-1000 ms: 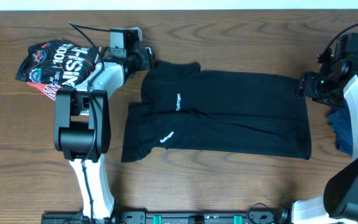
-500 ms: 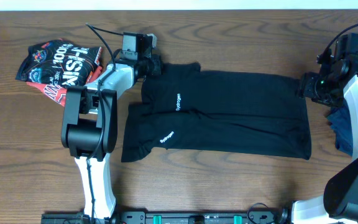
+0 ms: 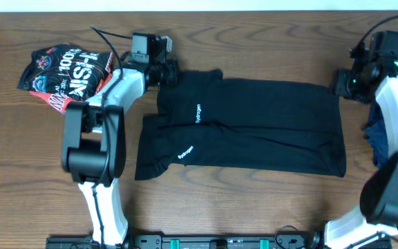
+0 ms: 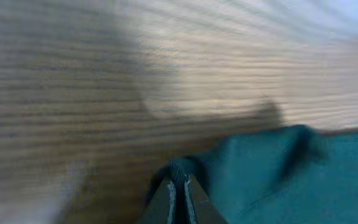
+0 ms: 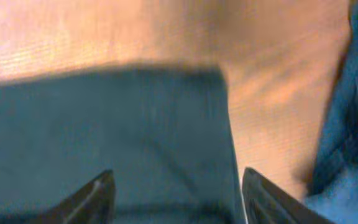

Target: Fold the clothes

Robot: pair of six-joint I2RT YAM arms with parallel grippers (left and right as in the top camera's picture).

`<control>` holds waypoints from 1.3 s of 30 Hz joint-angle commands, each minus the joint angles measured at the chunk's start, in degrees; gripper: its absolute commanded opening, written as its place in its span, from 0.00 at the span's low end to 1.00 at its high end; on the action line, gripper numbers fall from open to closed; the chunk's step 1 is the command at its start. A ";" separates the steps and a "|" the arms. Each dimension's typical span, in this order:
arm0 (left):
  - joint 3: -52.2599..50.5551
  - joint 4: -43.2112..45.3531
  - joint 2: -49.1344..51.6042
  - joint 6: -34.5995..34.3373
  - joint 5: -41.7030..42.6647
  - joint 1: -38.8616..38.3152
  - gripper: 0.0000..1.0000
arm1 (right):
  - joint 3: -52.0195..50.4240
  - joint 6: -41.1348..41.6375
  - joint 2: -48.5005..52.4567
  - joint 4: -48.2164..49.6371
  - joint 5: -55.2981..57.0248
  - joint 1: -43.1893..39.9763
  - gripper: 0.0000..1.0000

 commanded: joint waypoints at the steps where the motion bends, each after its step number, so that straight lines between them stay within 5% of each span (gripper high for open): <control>1: 1.16 -1.99 -4.17 -0.98 1.29 0.24 0.06 | -0.07 -1.51 5.95 4.68 0.15 0.28 0.66; 8: 1.14 -8.31 -4.33 -0.96 1.27 0.24 0.06 | -0.07 -1.46 16.85 15.87 0.13 0.31 0.67; 18: 1.16 -9.79 -4.33 -0.94 1.27 0.17 0.06 | -0.04 -0.98 21.51 19.43 -0.31 0.33 0.64; 25: 1.14 -9.97 -4.33 -0.94 1.25 0.17 0.06 | -0.04 1.53 21.51 15.67 -1.57 0.33 0.45; 31: 1.14 -10.43 -4.33 -0.94 1.25 0.17 0.06 | -0.04 3.74 21.51 15.02 -1.55 0.28 0.01; 39: 1.16 -10.16 -4.61 -0.94 1.27 0.31 0.06 | 3.48 7.23 20.81 13.68 0.31 0.13 0.01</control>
